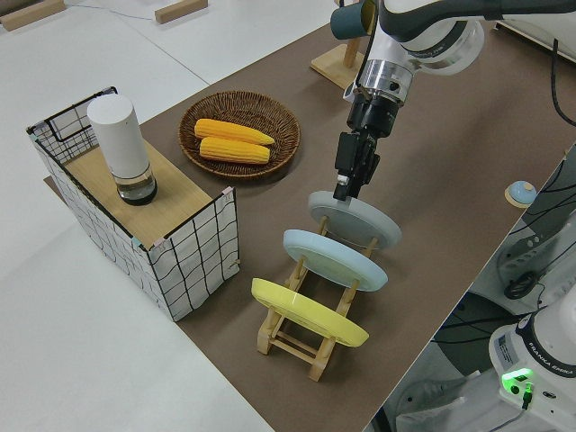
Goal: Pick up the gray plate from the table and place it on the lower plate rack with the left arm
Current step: 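Open the left gripper and release the gray plate in the rack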
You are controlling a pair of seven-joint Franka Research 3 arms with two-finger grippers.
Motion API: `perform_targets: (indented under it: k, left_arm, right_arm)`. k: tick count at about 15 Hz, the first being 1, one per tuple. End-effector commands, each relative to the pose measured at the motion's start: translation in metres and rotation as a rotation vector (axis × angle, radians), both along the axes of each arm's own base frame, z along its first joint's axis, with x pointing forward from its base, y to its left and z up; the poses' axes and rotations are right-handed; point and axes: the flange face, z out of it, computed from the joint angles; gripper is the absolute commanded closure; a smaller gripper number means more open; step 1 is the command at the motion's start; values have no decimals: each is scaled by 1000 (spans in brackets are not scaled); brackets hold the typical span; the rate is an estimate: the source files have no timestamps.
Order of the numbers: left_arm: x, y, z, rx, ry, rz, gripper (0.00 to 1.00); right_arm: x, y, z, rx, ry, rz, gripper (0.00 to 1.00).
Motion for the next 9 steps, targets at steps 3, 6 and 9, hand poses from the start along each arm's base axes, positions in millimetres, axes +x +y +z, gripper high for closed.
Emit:
perform_targets:
  k: [3, 6, 9]
  left_arm:
    - [1, 3, 6, -1, -18, -7, 9]
    - [2, 2, 12, -31, -30, 9, 9]
    - [10, -5, 29, -114, -40, 23, 9]
  right_arm:
    - [-2, -2, 4, -8, 1, -15, 17]
    - [-2, -3, 4, -9, 1, -17, 17]
    - [-2, -2, 4, -8, 1, -15, 17]
